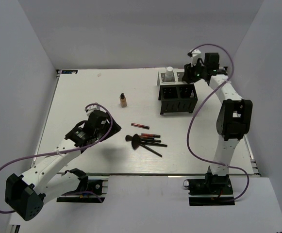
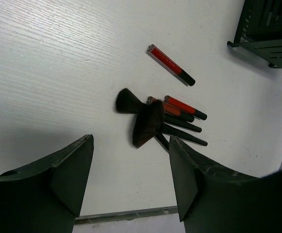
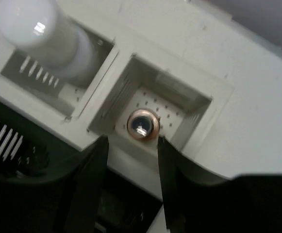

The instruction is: Organize the makeup

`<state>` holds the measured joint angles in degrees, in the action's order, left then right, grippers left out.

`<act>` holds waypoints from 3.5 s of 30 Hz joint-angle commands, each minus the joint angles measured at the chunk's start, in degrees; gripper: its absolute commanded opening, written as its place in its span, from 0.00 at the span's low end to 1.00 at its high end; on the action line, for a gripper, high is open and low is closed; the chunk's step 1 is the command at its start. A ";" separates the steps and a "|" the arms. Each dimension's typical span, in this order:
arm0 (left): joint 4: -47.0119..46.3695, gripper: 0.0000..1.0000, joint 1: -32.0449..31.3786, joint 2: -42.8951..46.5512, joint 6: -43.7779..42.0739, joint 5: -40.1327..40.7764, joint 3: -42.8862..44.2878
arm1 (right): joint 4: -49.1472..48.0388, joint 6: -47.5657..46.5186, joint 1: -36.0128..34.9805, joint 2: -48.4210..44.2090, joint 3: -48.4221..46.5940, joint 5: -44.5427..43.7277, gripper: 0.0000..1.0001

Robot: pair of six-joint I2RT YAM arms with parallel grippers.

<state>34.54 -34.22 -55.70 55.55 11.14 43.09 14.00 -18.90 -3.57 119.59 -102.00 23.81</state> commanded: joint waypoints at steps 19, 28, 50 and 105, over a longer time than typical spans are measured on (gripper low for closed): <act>0.44 0.67 0.20 5.52 0.00 2.40 -0.99 | -12.00 -5.71 -9.17 -16.31 8.56 24.33 0.57; 3.15 0.72 0.20 6.92 0.26 3.54 0.06 | -9.05 -3.28 -24.28 -9.48 8.30 18.67 0.81; 18.45 0.74 0.20 15.89 5.27 8.29 2.17 | -13.30 9.39 -34.57 15.67 -9.10 1.33 0.89; -3.34 0.70 0.20 8.16 -1.67 0.38 -3.11 | -8.46 14.59 -2.25 -25.82 13.76 -4.30 0.00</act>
<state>33.95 -34.22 -46.89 55.31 13.32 39.81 5.45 -5.87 -8.54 92.49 -87.70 19.55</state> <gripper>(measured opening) 0.701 0.513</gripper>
